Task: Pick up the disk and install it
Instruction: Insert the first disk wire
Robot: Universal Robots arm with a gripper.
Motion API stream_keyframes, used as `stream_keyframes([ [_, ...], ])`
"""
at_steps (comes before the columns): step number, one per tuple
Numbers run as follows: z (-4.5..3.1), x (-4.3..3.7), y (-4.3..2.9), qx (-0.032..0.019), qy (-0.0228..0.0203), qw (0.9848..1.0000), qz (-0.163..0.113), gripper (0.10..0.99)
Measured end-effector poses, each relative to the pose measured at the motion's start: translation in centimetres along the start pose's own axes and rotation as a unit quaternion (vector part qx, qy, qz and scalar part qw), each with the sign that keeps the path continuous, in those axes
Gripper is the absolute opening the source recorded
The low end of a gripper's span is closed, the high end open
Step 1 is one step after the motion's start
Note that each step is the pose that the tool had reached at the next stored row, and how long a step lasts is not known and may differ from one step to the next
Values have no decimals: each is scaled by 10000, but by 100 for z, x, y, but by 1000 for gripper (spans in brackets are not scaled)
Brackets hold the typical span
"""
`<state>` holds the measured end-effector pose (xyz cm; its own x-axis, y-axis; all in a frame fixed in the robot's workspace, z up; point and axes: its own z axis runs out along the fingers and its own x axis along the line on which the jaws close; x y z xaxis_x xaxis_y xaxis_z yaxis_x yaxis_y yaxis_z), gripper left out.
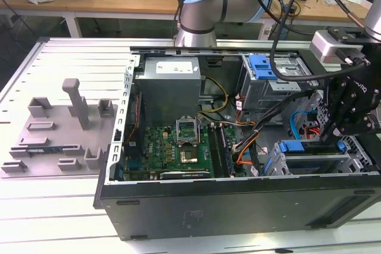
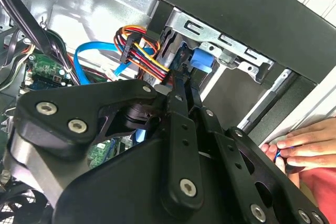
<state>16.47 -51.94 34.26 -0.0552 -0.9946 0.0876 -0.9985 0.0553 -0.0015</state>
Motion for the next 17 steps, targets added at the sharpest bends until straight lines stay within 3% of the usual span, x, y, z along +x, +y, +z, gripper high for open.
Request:
stream_keyframes([
  [11,21,-2,0,-3,0,10000,0,169],
  [17,11,-1,0,-35,6,10000,-3,169],
])
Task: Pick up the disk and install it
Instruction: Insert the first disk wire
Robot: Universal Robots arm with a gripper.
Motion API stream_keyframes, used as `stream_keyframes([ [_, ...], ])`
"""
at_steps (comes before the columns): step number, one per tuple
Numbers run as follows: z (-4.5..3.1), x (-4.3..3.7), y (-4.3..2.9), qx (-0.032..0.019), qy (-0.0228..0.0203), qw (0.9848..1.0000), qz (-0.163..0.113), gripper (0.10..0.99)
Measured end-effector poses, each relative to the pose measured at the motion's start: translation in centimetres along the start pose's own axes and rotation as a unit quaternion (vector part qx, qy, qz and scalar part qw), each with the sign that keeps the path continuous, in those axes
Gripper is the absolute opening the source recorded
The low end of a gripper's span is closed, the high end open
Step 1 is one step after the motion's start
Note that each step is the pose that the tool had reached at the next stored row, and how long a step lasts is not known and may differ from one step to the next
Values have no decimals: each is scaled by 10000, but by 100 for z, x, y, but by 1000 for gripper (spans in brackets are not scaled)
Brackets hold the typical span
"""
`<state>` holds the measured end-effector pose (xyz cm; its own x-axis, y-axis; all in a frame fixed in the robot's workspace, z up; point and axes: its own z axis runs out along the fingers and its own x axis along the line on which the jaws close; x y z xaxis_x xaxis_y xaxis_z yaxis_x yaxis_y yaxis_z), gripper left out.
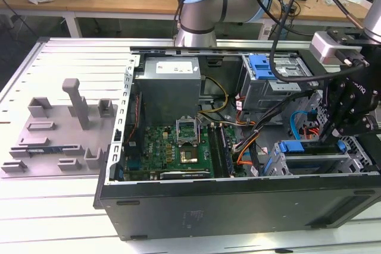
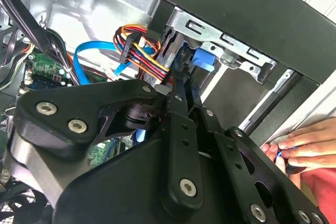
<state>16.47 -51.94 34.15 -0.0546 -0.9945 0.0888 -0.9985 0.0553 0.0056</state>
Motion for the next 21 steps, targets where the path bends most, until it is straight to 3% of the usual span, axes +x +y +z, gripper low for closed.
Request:
stream_keyframes([
  [5,-7,0,-9,-11,8,10000,-2,169],
  [6,-31,3,-10,-12,13,10000,-1,169],
  [8,-154,-4,-9,-8,54,10000,-12,169],
  [9,-162,-19,-9,-8,57,10000,-18,169],
  [12,-169,-70,-5,-3,58,10000,-41,169],
  [21,-150,-72,-6,-2,58,10000,-49,169],
])
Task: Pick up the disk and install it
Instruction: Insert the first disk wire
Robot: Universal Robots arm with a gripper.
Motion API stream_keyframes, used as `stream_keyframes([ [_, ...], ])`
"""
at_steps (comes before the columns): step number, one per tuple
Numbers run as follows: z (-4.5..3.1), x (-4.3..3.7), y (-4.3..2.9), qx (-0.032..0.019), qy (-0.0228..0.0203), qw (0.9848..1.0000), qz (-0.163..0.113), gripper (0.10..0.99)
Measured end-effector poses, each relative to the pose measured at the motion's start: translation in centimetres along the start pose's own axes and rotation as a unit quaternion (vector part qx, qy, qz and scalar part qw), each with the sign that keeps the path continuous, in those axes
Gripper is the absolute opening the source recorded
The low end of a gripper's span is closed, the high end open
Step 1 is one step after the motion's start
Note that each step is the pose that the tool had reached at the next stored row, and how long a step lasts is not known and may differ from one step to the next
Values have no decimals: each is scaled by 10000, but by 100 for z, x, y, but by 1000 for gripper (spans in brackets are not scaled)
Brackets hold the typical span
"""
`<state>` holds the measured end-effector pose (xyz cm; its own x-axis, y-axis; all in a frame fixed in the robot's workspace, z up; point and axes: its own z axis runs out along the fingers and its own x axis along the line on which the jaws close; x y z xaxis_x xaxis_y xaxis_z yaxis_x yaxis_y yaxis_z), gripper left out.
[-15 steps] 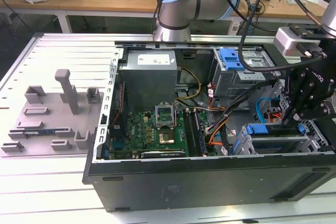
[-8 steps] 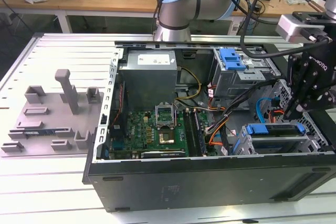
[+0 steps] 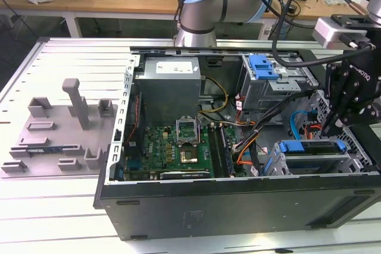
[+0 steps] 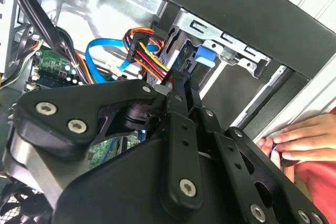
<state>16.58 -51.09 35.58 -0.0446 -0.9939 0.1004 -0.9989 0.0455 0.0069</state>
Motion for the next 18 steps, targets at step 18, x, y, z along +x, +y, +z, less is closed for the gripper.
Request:
stream_keyframes([
  [18,24,45,-3,9,-48,10000,-24,169],
])
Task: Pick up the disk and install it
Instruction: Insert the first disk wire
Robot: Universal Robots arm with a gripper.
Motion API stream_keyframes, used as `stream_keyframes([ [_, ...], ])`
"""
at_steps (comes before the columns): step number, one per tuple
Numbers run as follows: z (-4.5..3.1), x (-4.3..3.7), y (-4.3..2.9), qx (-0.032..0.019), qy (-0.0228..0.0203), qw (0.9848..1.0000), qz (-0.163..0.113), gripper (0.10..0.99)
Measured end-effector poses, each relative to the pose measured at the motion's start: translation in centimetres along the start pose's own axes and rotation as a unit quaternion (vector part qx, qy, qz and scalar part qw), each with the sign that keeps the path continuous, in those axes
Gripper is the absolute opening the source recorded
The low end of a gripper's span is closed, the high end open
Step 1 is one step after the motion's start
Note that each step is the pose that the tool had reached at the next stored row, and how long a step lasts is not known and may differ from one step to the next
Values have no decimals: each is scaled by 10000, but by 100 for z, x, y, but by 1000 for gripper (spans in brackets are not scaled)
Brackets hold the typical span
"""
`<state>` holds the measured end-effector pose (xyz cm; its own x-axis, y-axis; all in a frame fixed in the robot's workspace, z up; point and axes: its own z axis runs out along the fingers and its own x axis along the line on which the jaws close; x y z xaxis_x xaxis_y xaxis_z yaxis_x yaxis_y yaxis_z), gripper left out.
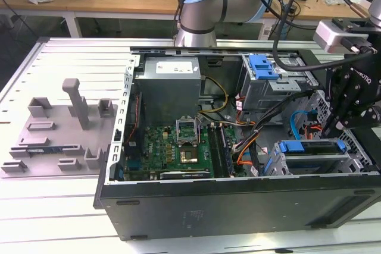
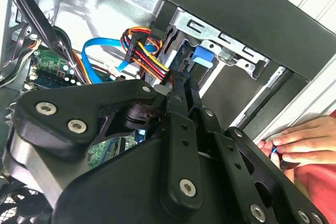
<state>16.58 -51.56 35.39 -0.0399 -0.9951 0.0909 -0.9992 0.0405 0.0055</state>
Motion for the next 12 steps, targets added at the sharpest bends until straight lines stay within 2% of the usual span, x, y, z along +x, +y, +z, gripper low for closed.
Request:
stream_keyframes([
  [12,40,9,-1,-1,0,10000,7,169],
])
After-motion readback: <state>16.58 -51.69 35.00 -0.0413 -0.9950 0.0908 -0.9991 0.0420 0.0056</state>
